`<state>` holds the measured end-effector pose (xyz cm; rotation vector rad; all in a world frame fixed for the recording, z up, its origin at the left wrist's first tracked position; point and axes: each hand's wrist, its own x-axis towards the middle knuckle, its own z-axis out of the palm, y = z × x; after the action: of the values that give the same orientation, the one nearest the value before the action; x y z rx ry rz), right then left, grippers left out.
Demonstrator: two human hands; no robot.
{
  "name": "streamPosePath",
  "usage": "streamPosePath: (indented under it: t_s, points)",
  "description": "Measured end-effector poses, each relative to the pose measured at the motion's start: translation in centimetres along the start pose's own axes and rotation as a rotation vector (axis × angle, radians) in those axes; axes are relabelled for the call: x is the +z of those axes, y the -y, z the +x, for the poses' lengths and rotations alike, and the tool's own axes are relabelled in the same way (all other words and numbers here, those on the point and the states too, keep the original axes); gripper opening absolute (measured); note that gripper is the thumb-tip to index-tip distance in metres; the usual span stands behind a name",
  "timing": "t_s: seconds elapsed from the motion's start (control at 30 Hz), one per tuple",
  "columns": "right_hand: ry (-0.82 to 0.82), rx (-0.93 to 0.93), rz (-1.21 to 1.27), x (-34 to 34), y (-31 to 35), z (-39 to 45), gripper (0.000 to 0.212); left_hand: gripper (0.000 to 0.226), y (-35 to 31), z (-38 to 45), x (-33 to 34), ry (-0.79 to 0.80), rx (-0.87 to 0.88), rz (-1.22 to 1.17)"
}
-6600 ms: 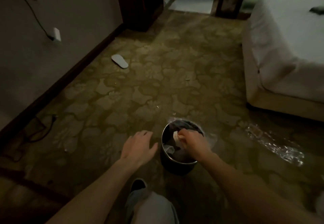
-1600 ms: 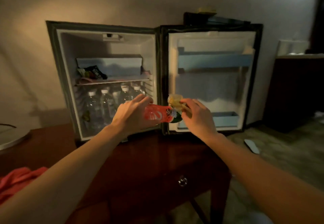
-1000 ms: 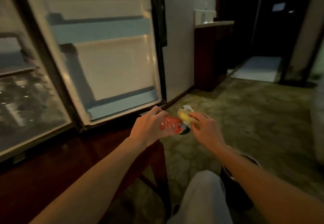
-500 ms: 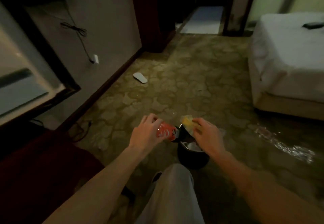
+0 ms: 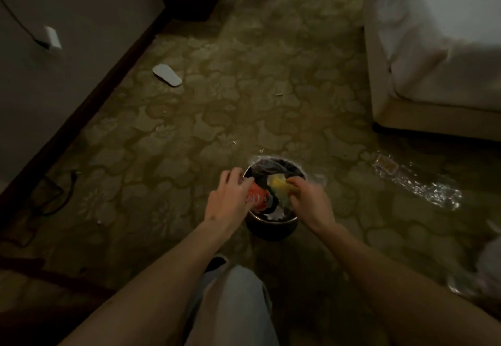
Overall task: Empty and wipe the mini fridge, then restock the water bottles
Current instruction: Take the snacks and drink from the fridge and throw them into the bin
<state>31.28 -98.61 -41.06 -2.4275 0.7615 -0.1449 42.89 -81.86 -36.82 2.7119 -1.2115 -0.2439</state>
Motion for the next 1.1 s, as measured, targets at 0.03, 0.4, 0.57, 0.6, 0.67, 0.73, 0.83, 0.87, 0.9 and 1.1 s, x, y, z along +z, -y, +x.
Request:
streamPosePath:
  t_s: [0.03,0.4,0.57,0.6,0.67,0.73,0.83,0.87,0.9,1.1]
  points:
    - [0.020,-0.008,-0.019,0.4,-0.4,0.7,0.041,0.058,0.0,0.7,0.8,0.009,0.004,0.014]
    - [0.298,-0.018,-0.096,4.1,-3.0,2.6,0.048,0.077,0.0,3.7,6.7,0.118,0.017,-0.008]
    - [0.291,-0.075,-0.153,2.8,-2.2,2.1,0.039,0.069,0.7,2.4,5.9,0.073,0.019,0.011]
    - [0.283,-0.089,-0.165,2.5,-1.8,2.1,0.040,0.068,0.7,2.1,5.6,0.063,0.017,0.013]
    - [0.270,-0.117,-0.197,1.9,-0.7,2.1,0.041,0.065,0.7,1.4,4.6,0.034,0.020,0.016]
    - [0.260,-0.152,-0.223,1.1,0.8,1.9,0.044,0.063,0.8,0.3,3.1,-0.004,0.033,0.030]
    - [0.243,-0.224,-0.266,-0.3,3.7,1.5,0.047,0.061,1.3,-1.4,0.5,-0.043,0.024,0.069]
    - [0.244,-0.247,-0.284,-0.6,4.8,1.2,0.047,0.061,1.5,-2.1,-0.3,-0.054,0.007,0.081]
    - [0.240,-0.268,-0.297,-0.9,5.9,0.8,0.046,0.061,1.8,-2.9,-1.1,-0.064,-0.016,0.092]
    - [0.230,-0.387,-0.347,-2.3,12.4,-3.2,0.058,0.068,3.6,-9.1,-5.6,-0.108,-0.144,0.151]
